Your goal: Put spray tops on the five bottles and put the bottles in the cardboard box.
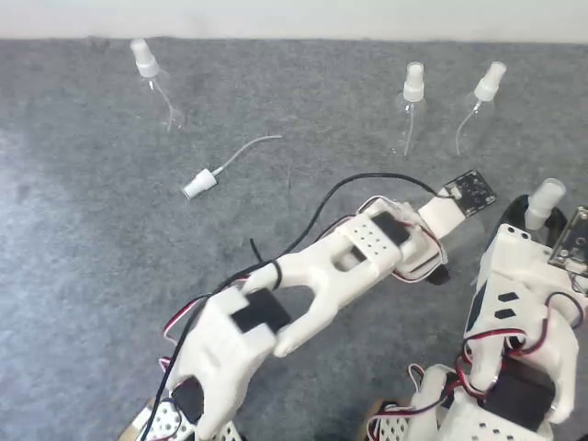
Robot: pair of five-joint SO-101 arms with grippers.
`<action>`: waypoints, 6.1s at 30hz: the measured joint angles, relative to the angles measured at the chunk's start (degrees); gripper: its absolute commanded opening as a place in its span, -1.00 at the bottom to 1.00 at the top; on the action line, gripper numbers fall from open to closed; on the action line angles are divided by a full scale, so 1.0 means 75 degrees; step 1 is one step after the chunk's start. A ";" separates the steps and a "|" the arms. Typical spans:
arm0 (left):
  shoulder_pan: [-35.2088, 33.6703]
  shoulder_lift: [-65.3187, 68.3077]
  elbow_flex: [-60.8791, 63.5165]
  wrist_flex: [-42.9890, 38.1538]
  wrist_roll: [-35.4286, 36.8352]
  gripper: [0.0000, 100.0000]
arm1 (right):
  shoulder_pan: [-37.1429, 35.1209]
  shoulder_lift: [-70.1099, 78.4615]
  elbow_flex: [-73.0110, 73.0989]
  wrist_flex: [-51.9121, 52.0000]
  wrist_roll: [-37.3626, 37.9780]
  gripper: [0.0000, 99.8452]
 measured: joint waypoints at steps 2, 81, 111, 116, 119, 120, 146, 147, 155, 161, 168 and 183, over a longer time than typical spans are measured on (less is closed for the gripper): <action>0.0000 0.0539 -0.0879 0.0738 -0.0012 -0.36 | 0.0000 0.0000 0.0000 0.0000 0.0000 -0.99; -0.5181 -0.5591 0.2942 0.5591 0.0879 -0.70 | -0.0633 0.0023 0.0246 0.0000 0.0000 -0.99; -0.8803 -0.5591 0.2942 0.5040 0.6693 -0.70 | -0.1993 0.0117 0.0598 -0.0070 0.0000 -0.98; -0.9459 -0.5591 0.2942 0.5040 0.7396 -0.70 | -0.1993 0.0117 0.0598 -0.0070 0.0000 -0.98; -0.9823 -0.5591 0.3012 0.5040 0.7443 -0.70 | -0.1993 0.0117 0.0598 -0.0070 0.0000 -0.98; -0.9916 -0.5591 0.3118 0.4982 0.7467 -0.70 | -0.1993 0.0117 0.0598 -0.0070 0.0000 -0.98; -1.0268 -0.5603 0.5240 0.2907 0.7490 -0.58 | -0.2004 0.0117 0.0598 -0.0070 0.0000 -0.98; -1.0280 -0.5603 0.5240 0.2907 0.7490 -0.51 | -0.2004 0.0117 0.0598 -0.0070 0.0000 -0.98; -1.0057 -0.5603 0.5240 0.3059 0.7502 -0.18 | -0.2004 0.0117 0.0598 -0.0070 0.0000 -0.98; -1.0057 -0.5603 0.5240 0.3071 0.7525 -0.18 | -0.2004 0.0117 0.0598 -0.0070 0.0000 -0.98; -1.0057 -0.5603 0.4806 0.4185 0.7525 -0.18 | -0.2532 0.0117 0.1172 -0.0387 0.0000 -0.98; -1.0057 -0.5603 0.2614 0.5708 0.6799 -0.18 | -0.3141 0.0094 0.1547 -0.0680 0.0000 -0.99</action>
